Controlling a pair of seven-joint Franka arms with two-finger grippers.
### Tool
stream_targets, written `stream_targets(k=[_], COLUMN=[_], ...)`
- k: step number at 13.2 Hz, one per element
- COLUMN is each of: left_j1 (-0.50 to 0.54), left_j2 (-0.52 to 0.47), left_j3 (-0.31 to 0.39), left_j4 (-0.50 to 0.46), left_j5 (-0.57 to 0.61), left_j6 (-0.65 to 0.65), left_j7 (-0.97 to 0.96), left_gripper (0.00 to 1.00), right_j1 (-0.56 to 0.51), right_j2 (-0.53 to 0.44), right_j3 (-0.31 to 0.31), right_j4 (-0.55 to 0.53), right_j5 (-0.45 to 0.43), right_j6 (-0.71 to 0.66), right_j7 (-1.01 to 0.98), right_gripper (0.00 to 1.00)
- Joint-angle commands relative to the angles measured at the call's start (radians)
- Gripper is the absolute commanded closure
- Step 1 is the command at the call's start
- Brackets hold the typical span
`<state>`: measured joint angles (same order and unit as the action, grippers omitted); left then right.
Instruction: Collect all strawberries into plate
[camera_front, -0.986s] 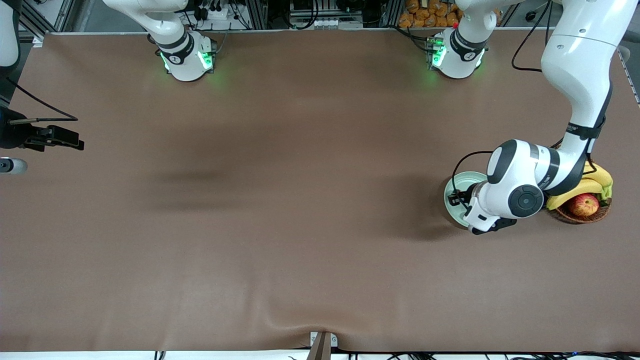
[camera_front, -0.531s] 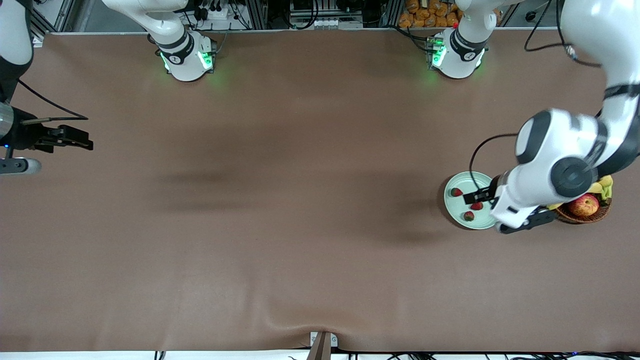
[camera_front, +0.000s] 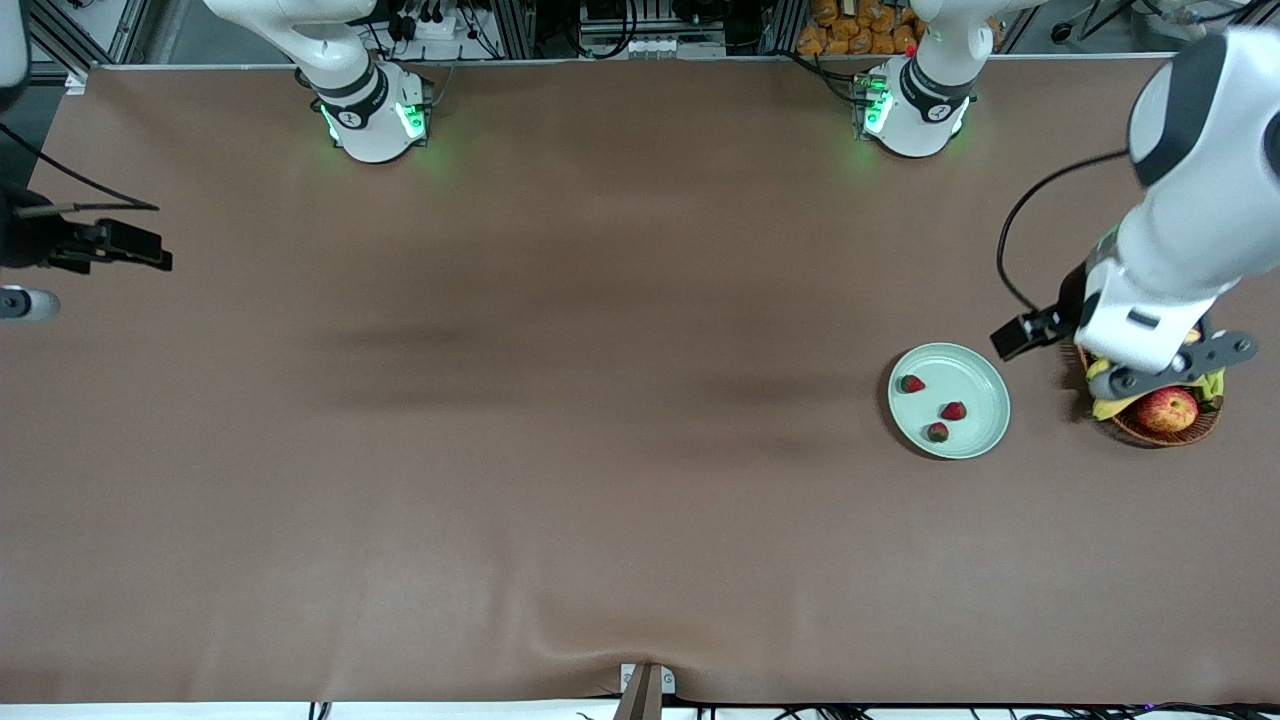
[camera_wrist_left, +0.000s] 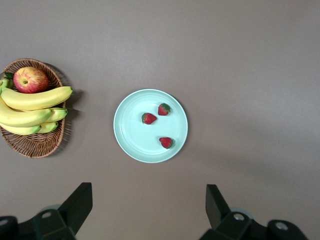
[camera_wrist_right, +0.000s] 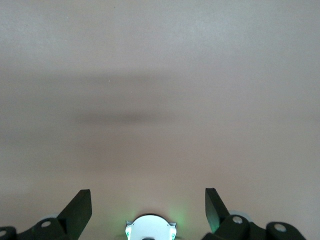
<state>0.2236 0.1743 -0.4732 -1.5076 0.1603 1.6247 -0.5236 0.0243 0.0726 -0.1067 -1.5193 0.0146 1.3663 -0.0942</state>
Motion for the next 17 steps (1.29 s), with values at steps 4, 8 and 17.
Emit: stream_targets(k=[4,8,17], left_j1=[0.069,-0.071,-0.213], left_j2=[-0.120,-0.171,-0.280], left_j3=[0.011,0.246,0.372], left_j4=[-0.002,-0.013,-0.103], left_j5=[-0.123,-0.179,-0.179], left_j6=[-0.055,-0.114,-0.138], left_j7=[0.198,0.384,0.378], left_gripper=[0.00,0.00,0.00], right_j1=[0.008,0.011,0.025], right_j2=[-0.004,-0.002,0.000], right_j3=[-0.004,-0.004,-0.002], right_j4=[0.005,-0.002,-0.004], right_j5=[-0.005,-0.004,-0.013], right_j6=[-0.004,0.036,0.077], right_j7=[0.024,0.027,0.042], right_gripper=[0.00,0.00,0.00])
